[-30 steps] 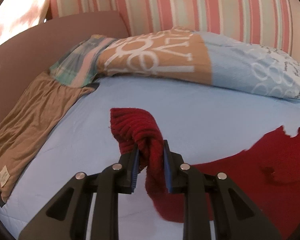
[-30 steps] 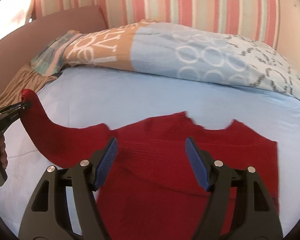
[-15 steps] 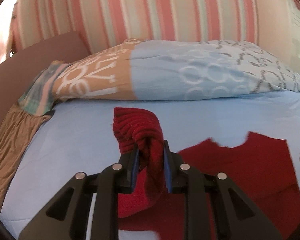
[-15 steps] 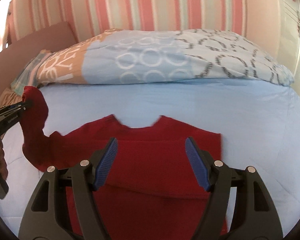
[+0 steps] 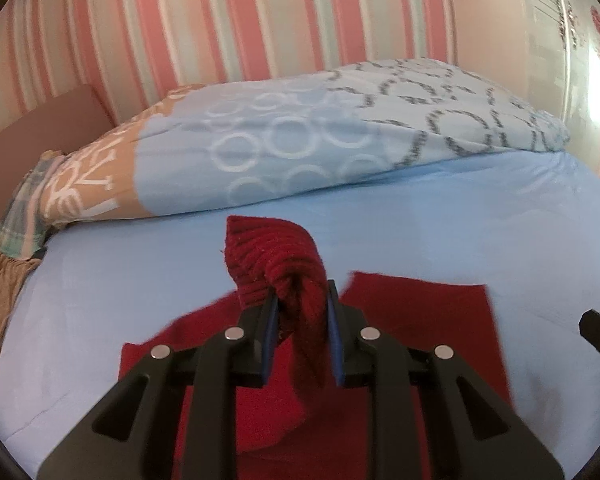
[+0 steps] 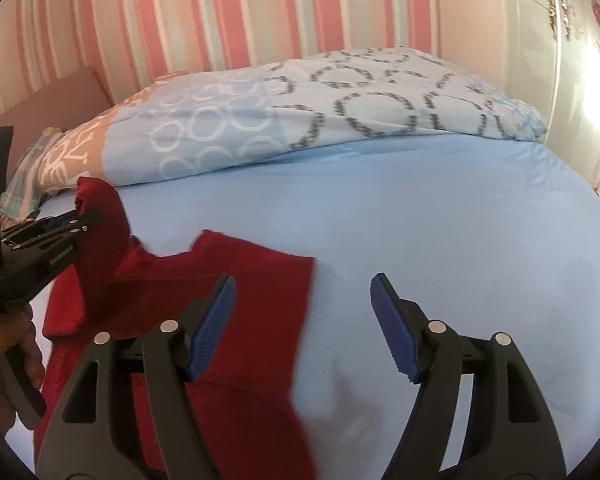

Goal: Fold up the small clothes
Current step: 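Fold the held sleeve across the sweater body with the left tool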

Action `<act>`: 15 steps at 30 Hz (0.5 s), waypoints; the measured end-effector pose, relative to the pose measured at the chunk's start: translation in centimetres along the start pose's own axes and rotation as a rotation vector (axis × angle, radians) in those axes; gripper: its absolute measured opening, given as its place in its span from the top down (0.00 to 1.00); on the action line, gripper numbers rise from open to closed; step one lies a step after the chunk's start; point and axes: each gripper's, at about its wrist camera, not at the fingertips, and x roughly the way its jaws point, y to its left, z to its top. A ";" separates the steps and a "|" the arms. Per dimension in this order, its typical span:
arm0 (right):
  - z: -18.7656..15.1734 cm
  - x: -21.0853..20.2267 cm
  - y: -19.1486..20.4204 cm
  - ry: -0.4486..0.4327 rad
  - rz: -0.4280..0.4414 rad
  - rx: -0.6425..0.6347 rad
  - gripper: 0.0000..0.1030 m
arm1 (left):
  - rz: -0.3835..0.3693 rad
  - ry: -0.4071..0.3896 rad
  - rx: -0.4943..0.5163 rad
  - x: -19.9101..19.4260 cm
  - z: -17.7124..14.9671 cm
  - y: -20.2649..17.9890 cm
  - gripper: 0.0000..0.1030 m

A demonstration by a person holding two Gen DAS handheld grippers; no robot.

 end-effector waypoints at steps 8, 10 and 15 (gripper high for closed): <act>-1.1 0.2 -5.3 0.010 -0.029 0.039 0.31 | -0.021 0.043 0.042 2.7 -0.2 -7.9 0.78; -1.4 0.4 -6.0 0.014 -0.036 0.046 0.31 | -0.013 0.053 0.044 3.3 -0.7 -9.0 0.74; -1.8 0.7 -6.2 0.021 -0.040 0.045 0.31 | 0.028 0.014 0.050 2.9 -1.9 -10.0 0.14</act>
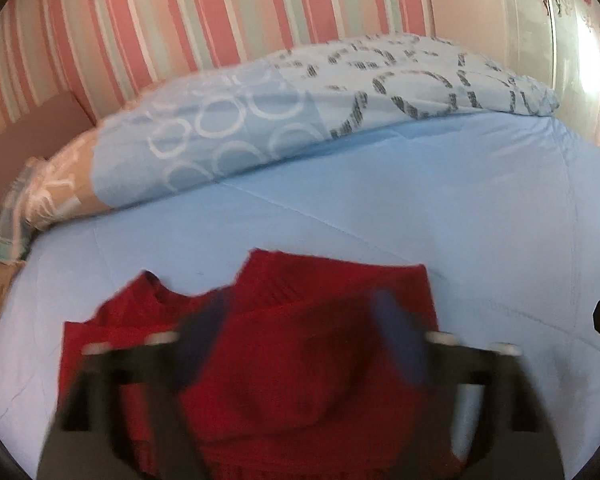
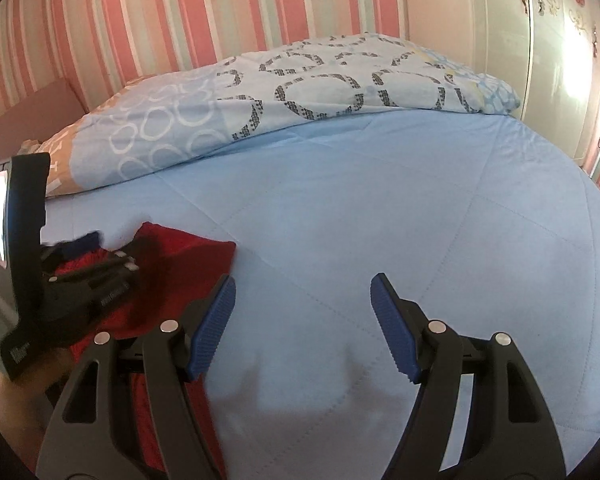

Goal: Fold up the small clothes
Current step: 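Fold the held sleeve across the sweater body with the left tool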

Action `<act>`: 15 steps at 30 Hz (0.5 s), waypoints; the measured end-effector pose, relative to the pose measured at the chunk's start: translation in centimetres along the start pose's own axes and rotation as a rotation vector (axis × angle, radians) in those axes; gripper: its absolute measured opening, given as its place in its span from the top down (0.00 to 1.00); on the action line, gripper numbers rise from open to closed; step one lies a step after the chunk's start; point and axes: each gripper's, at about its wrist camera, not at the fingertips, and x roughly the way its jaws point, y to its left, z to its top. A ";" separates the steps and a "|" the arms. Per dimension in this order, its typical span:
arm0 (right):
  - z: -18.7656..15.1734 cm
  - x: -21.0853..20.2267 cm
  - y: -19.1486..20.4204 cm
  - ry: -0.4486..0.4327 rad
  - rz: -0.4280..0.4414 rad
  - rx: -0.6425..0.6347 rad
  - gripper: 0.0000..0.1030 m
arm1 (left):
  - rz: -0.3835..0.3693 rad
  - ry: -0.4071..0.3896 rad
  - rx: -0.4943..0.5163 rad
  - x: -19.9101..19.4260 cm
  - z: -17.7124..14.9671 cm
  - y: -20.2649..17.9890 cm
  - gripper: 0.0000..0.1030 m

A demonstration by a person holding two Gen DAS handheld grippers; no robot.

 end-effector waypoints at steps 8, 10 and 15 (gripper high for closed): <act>0.0 0.4 2.4 0.010 0.027 -0.008 0.31 | 0.034 -0.024 -0.037 -1.5 -0.5 5.9 0.11; 0.1 1.2 3.5 0.030 0.051 -0.003 0.31 | 0.063 -0.022 -0.036 -1.6 -1.7 8.4 0.11; -0.2 3.8 6.9 0.078 0.050 -0.047 0.31 | 0.129 0.028 -0.081 -0.8 -5.8 15.5 0.11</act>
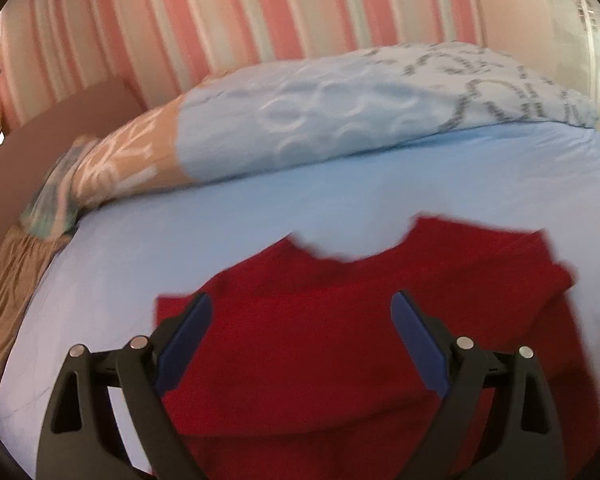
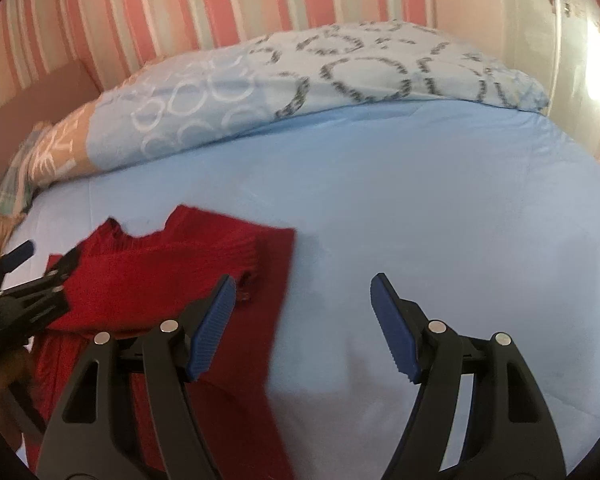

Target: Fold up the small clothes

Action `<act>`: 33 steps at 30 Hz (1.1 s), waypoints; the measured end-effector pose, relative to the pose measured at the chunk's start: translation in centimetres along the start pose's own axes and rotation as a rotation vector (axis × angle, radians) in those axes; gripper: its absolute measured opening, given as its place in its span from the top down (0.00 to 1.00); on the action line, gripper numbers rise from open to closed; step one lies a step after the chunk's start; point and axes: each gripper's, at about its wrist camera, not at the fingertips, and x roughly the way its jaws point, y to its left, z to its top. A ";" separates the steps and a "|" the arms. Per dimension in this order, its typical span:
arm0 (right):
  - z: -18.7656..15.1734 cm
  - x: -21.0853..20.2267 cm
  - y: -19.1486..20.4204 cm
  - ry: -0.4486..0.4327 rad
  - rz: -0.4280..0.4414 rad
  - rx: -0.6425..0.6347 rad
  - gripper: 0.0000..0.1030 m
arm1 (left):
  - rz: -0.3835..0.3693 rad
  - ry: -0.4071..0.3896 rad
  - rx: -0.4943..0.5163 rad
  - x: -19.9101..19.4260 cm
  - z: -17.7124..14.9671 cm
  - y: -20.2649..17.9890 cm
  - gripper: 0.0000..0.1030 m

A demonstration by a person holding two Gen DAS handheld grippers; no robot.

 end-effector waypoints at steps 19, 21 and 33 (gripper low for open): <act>-0.4 6.0 4.1 0.103 -0.012 -0.009 0.92 | 0.055 0.117 -0.024 5.3 -5.6 7.4 0.06; -0.7 4.5 4.1 0.086 0.006 -0.008 0.93 | 0.076 0.112 -0.030 5.2 -5.7 8.0 0.06; -3.4 5.2 3.2 0.137 -0.030 0.021 0.88 | 0.109 0.112 -0.004 5.3 -5.9 10.2 0.02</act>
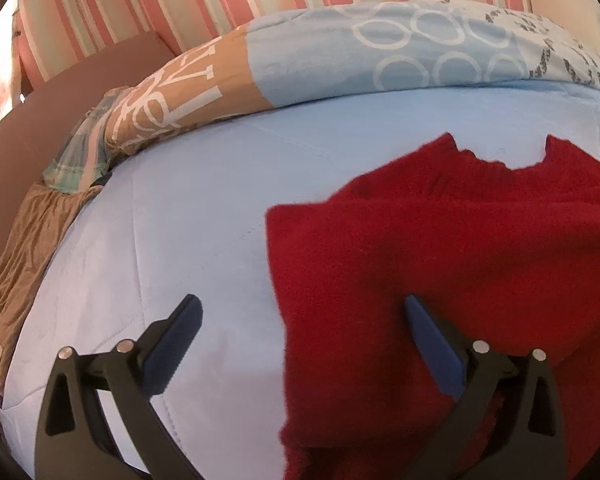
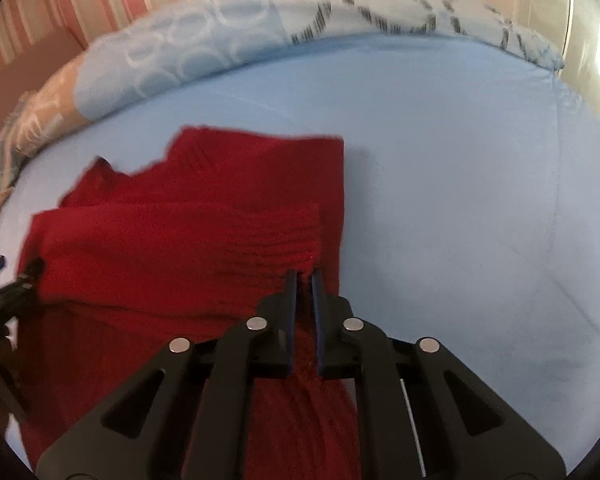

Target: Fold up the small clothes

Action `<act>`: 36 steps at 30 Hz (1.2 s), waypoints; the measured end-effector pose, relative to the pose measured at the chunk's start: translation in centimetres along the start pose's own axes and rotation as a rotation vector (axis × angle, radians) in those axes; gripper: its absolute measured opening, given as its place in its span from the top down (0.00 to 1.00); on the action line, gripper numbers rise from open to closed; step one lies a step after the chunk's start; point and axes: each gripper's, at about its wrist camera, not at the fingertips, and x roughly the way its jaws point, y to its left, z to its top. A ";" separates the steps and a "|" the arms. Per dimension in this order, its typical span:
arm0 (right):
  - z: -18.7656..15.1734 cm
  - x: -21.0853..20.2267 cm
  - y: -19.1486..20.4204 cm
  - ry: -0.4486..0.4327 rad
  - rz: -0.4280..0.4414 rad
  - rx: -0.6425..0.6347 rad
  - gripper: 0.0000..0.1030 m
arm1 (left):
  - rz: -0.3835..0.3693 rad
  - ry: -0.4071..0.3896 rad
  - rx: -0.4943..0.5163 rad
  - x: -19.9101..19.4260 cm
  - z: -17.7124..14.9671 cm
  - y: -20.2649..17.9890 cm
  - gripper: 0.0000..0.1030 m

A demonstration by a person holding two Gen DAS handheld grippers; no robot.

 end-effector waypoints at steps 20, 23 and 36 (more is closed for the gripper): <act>2.6 -3.0 12.3 -0.183 0.076 -0.217 0.28 | -0.148 -0.096 -0.056 -3.4 2.8 3.7 0.02; 2.9 -0.8 13.2 -0.132 0.044 -0.187 0.25 | -0.184 -0.102 -0.059 -4.0 4.1 1.7 0.02; 0.4 3.3 8.4 -0.035 -0.074 -0.170 0.04 | -0.166 0.017 -0.001 1.6 0.3 -1.2 0.01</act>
